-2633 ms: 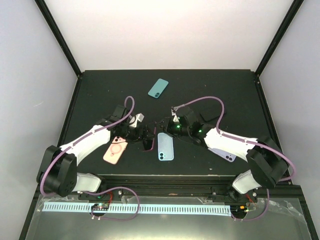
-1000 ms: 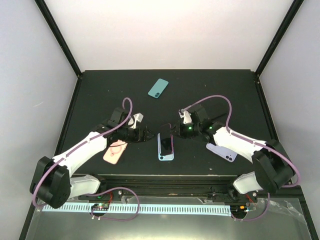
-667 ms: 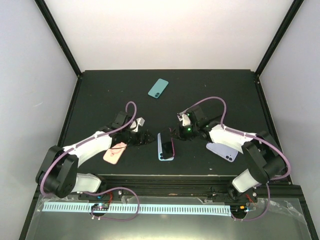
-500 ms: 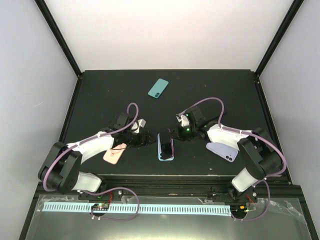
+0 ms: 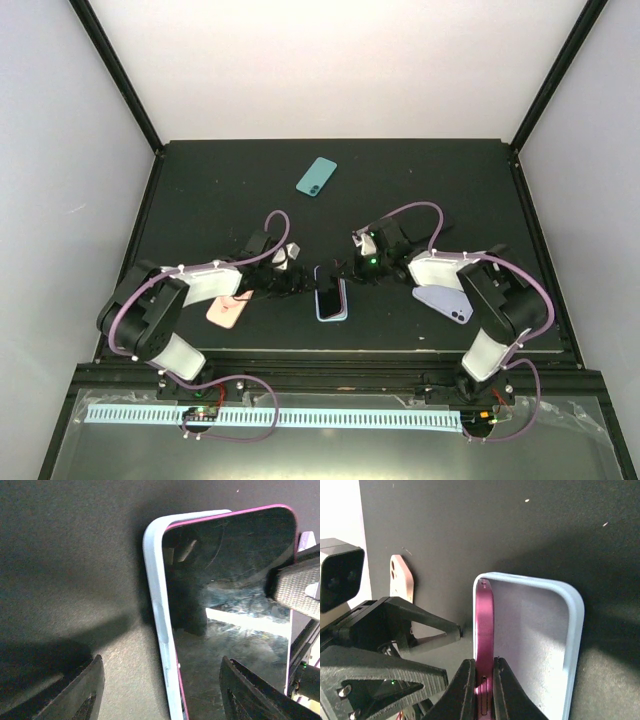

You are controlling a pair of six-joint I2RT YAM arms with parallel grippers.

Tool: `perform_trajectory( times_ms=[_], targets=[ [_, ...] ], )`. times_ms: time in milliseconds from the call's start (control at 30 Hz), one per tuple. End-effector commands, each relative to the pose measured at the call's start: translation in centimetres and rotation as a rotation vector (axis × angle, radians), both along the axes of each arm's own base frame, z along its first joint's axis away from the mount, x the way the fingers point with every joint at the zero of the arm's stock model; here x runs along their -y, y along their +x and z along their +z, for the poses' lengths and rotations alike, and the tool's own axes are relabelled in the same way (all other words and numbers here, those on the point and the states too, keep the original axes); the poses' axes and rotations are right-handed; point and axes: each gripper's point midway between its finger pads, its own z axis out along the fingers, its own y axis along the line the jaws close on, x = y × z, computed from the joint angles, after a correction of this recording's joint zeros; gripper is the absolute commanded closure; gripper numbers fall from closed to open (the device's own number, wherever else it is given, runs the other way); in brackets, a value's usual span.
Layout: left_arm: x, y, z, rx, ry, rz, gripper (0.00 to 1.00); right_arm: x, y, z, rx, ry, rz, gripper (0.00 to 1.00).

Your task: Put the phone into the phone case

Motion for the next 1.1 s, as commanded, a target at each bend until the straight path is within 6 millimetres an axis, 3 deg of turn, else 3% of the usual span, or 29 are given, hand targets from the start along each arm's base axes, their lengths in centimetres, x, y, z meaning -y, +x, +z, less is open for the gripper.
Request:
perform_trajectory(
  times_ms=[0,367,767,933,1067],
  targets=[
    [0.8,0.4,-0.3,0.020,-0.020,-0.004,0.36,-0.1,0.5,-1.0,0.009,0.014,-0.020,0.98],
    [1.8,-0.3,-1.4,0.004,-0.031,-0.028,0.40,0.8,0.5,-2.5,0.018,0.006,-0.063,0.98],
    [2.4,0.0,-1.8,0.011,-0.039,-0.040,0.55,0.8,-0.2,-4.6,-0.019,-0.004,-0.044,0.94],
    [2.8,-0.1,-1.8,0.003,-0.055,-0.047,0.57,0.6,0.0,-4.2,-0.010,0.013,-0.047,0.93],
    [2.6,-0.1,-1.6,0.006,-0.045,-0.041,0.59,1.2,0.1,-4.0,-0.002,-0.024,-0.067,0.86]
  ],
)
